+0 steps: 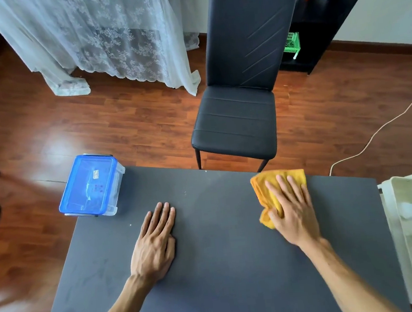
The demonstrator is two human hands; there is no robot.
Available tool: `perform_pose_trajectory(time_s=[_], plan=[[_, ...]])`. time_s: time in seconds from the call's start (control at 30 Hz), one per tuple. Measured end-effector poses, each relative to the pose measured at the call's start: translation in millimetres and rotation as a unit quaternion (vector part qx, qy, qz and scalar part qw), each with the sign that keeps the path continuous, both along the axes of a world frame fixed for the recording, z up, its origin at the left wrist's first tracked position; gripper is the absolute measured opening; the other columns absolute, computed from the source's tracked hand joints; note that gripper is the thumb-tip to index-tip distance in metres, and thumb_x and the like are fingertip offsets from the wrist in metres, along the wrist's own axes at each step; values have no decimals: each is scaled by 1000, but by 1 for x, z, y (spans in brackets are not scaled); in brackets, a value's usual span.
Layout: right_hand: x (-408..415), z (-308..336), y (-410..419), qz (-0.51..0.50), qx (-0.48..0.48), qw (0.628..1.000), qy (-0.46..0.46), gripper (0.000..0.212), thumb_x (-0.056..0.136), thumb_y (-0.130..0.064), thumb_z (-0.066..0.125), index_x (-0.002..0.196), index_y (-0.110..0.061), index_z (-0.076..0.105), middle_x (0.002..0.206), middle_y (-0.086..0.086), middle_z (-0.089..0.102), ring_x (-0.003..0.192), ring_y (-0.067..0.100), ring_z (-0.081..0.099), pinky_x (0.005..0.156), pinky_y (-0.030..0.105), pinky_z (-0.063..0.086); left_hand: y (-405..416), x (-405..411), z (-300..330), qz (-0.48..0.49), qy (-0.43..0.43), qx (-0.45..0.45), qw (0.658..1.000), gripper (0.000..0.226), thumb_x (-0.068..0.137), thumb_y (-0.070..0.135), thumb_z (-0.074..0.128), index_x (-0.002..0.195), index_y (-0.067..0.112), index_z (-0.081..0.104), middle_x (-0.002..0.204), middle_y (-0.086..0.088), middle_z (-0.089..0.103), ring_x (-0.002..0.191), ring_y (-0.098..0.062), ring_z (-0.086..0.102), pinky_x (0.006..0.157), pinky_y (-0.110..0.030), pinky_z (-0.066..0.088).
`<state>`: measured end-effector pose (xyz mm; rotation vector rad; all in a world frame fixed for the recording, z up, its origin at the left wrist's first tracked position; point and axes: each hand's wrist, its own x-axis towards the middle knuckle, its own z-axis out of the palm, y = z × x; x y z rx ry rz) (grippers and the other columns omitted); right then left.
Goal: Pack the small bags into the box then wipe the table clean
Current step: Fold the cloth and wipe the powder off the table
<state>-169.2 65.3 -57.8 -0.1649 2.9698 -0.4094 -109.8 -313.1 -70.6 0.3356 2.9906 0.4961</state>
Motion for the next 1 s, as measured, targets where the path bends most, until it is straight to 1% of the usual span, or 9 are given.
perform_pose_trajectory(time_s=[0.07,0.13,0.3,0.43,0.53,0.6,0.73,0.8,1.0], plan=[[-31,-1,-47,-98,30,995,0,71,86,-45,34,154,-25,43,163,9,35,153,37,27,123,63,17,0,1,0,2,-4,2,1000,66,88,16,36,153,11,28,162,-4,23,152,-20,12,122,-43,15],[-47,-2,-105,-100,24,995,4,70,88,-43,36,154,-23,41,162,13,37,153,39,25,122,64,13,0,-1,-1,3,-7,7,1000,67,87,16,37,153,12,29,162,-3,24,152,-19,12,122,-42,16],[-9,-3,-190,124,7,992,0,72,91,-38,40,160,-26,26,169,4,18,157,31,12,122,63,18,-2,-1,4,6,-8,5,1000,67,87,17,40,152,10,30,162,-3,24,152,-19,13,122,-40,15],[69,-4,-145,247,-17,968,-34,81,80,-34,55,157,-41,29,170,-7,17,158,19,12,124,51,18,-2,5,8,1,-1,18,1000,61,92,18,37,151,1,29,160,-10,26,150,-24,20,122,-39,15],[90,6,-74,180,-23,982,-47,77,74,-42,62,148,-52,40,168,-10,22,154,17,24,111,48,36,-13,17,6,-7,8,21,1000,56,100,25,33,151,1,28,160,-10,25,151,-22,18,122,-39,16],[67,6,-46,87,5,995,-39,72,78,-48,56,148,-50,39,166,-8,25,153,23,28,110,53,37,-28,28,2,-25,10,9,1000,56,102,28,32,151,2,28,161,-10,24,151,-21,17,122,-39,17],[-6,3,-98,-92,57,994,-15,76,84,-51,32,157,-31,34,167,10,26,154,37,21,121,60,19,-56,44,-4,-30,17,-7,999,55,103,31,31,151,4,29,161,-7,25,151,-20,18,121,-39,18],[-25,2,-155,-102,54,993,-22,79,84,-49,30,160,-26,28,168,14,21,155,40,15,123,62,10,-69,48,-2,-12,15,-7,1000,55,102,30,31,151,4,29,161,-7,25,151,-20,17,121,-41,19],[65,-3,-272,213,-9,977,0,81,83,-39,50,160,-30,26,168,4,23,157,29,13,122,61,20,-114,63,4,23,19,-5,1000,55,101,28,30,149,1,31,159,-11,29,149,-24,23,122,-40,16]])
